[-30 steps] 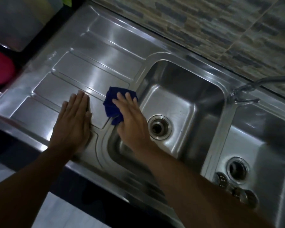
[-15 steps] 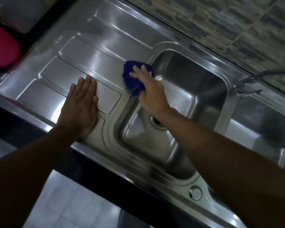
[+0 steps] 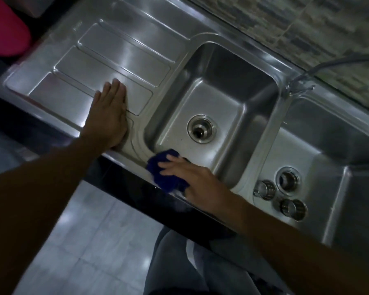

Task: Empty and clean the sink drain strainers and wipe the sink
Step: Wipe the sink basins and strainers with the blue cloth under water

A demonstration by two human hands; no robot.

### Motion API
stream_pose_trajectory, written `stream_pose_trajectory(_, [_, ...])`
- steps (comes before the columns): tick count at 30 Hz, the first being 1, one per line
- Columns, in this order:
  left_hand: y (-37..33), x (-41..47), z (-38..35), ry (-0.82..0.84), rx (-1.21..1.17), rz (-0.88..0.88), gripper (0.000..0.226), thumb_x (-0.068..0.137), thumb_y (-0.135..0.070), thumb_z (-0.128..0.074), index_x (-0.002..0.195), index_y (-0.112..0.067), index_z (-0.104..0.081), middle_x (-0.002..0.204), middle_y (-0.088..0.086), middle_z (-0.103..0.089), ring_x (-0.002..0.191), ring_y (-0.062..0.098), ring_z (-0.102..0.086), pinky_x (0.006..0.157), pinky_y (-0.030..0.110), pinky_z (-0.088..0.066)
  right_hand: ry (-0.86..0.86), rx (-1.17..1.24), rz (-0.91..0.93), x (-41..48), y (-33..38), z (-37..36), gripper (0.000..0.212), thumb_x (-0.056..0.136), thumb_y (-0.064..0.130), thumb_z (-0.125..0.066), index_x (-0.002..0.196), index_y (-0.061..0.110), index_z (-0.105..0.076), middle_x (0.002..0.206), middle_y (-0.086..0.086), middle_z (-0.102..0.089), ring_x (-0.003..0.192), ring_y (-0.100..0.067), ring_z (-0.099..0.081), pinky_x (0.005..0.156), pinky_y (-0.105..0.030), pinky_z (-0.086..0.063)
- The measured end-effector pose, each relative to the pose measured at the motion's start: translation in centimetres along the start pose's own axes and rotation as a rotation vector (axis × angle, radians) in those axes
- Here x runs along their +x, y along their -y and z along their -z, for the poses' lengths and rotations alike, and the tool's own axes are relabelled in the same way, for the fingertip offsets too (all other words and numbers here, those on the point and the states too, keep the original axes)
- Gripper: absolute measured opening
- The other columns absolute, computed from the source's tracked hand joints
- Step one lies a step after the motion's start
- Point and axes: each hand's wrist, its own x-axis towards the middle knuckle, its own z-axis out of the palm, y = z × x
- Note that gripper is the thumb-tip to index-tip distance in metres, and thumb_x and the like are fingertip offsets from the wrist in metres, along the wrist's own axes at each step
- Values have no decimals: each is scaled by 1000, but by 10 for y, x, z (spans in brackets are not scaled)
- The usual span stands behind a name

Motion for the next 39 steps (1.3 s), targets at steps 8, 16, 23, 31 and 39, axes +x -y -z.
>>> stream_pose_trajectory(8, [-23, -29, -6, 5, 13, 8, 62, 107, -44, -11, 159, -11, -11, 167, 11, -8, 155, 24, -3, 126, 44, -7, 85, -58, -135, -86, -25, 35, 87, 60, -27, -53, 137, 15, -60, 154, 8, -46, 150, -9, -30, 124, -39, -26])
stream_pose_trajectory(16, [-22, -25, 0, -25, -50, -7, 56, 107, -30, -33, 157, -9, -18, 166, 14, -14, 154, 25, -6, 125, 37, -4, -21, -11, -50, 11, 4, -13, 72, 75, -18, -65, 139, 14, -58, 153, -2, -48, 148, -19, -35, 121, -34, -33])
stream_pose_trajectory(23, [-33, -27, 8, 17, 4, -30, 62, 104, -36, -20, 157, -5, -17, 165, 19, -13, 154, 34, -7, 126, 48, -9, 6, -73, -95, -84, -27, 26, 76, 66, -21, -64, 135, 12, -62, 151, 0, -50, 146, -17, -39, 118, -43, -37])
stream_pose_trajectory(31, [-28, -20, 6, 71, 36, -55, 56, 105, -31, -30, 154, -8, -18, 163, 18, -15, 152, 36, -11, 122, 56, -19, 128, -434, 21, -83, -87, 120, 59, 68, -13, -77, 123, 5, -69, 133, -11, -65, 132, -28, -56, 117, -54, -35])
stream_pose_trajectory(39, [-34, -22, 15, -15, -36, -37, 61, 100, -38, -30, 151, -5, -33, 159, 19, -31, 149, 36, -25, 121, 52, -23, -115, -427, -189, -85, -67, 82, 77, 53, -21, -68, 125, 7, -67, 135, -11, -64, 137, -28, -50, 122, -53, -26])
